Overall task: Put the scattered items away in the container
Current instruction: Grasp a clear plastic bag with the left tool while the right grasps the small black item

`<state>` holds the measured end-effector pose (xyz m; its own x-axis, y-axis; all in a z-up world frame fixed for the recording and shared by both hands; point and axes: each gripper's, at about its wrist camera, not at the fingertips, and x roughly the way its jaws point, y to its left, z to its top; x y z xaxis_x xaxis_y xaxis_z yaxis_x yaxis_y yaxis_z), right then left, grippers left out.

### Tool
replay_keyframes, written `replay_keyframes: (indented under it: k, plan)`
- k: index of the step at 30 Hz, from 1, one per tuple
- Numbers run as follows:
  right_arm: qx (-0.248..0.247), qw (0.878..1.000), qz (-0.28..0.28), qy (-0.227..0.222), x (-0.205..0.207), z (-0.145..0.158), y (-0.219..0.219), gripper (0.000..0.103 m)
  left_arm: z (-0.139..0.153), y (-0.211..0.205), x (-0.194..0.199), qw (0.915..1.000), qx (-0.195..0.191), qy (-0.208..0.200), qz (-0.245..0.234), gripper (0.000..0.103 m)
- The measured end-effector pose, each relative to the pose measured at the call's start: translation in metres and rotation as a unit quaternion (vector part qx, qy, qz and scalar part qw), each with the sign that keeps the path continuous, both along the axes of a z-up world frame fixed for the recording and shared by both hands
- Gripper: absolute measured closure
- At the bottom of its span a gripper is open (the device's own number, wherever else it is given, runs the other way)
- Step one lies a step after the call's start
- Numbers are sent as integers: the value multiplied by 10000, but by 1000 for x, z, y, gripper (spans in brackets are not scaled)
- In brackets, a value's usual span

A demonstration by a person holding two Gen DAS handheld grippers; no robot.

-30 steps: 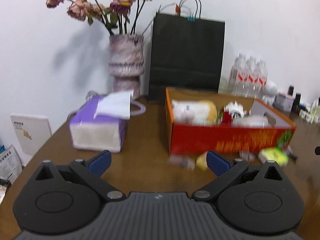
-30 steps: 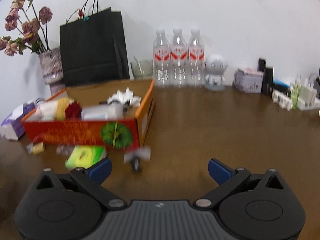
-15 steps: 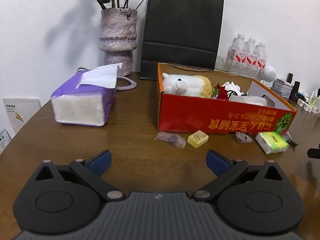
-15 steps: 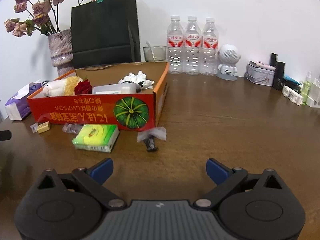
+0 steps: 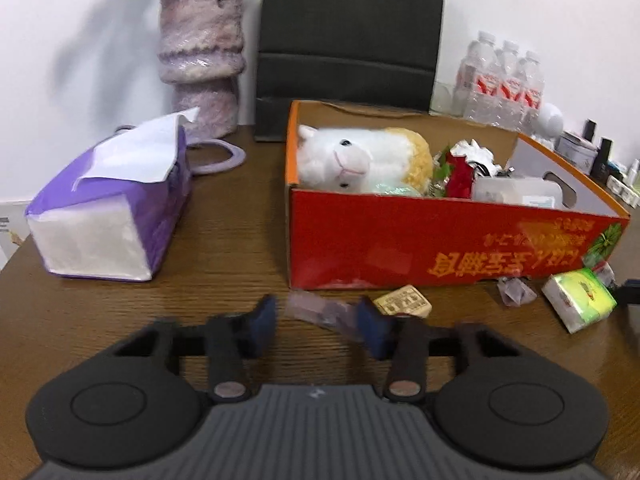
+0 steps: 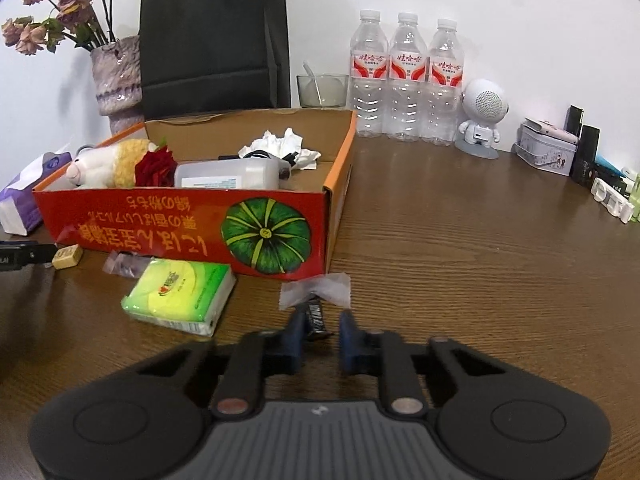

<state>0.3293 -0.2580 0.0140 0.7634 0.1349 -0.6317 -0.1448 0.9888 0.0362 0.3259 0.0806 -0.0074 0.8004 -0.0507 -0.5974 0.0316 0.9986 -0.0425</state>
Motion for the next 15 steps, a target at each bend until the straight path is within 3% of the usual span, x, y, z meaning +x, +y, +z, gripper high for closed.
replay_keyframes:
  k: [6, 11, 15]
  plan:
    - [22, 10000, 24, -34, -5, 0, 2, 89, 1, 2, -3, 9999, -135, -55, -25, 76]
    - [80, 9999, -101, -81, -11, 2, -2, 89, 3, 1, -12, 9998, -112, -182, -27, 77]
    - [93, 9996, -167, -194, -16, 4, -3, 89, 7, -5, -24, 9991, 115, -395, -48, 77]
